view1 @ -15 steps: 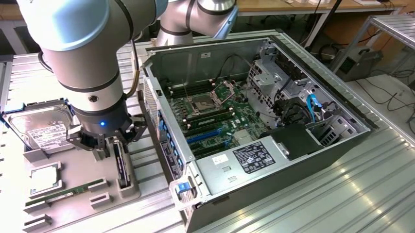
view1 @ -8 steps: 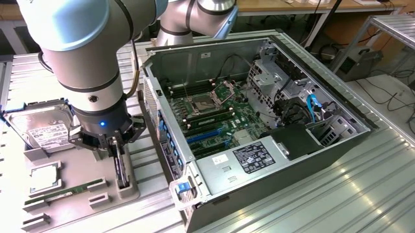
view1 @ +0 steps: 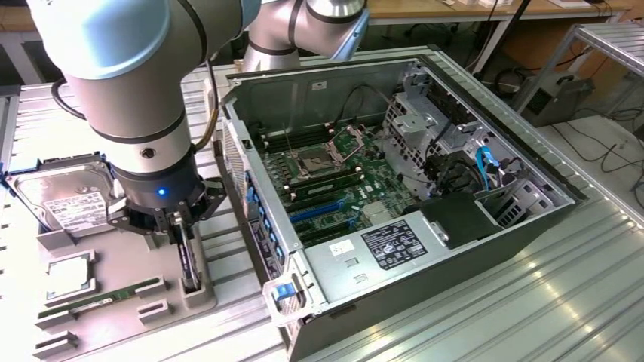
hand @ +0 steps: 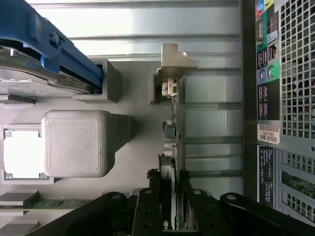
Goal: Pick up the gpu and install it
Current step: 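Pick up the gpu and move the gpu toward the slot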
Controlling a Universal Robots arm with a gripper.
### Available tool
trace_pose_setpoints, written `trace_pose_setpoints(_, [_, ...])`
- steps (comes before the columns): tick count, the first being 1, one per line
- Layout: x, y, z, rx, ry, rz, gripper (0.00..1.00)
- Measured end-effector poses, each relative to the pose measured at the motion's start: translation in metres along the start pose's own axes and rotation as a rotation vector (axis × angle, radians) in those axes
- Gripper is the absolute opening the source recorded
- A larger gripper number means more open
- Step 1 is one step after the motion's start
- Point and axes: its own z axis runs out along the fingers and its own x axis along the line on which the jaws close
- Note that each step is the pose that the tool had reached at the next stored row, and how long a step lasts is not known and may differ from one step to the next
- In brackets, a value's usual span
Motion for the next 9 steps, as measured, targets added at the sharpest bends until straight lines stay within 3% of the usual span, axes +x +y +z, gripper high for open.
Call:
trace_pose_setpoints(2, [-0.0001, -0.0001, 0.0, -0.0001, 0.0014, -0.027, 0.26])
trace_pose_setpoints(9, [-0.0001, 0.0, -0.0005, -0.0002, 0.0016, -0.03, 0.26])
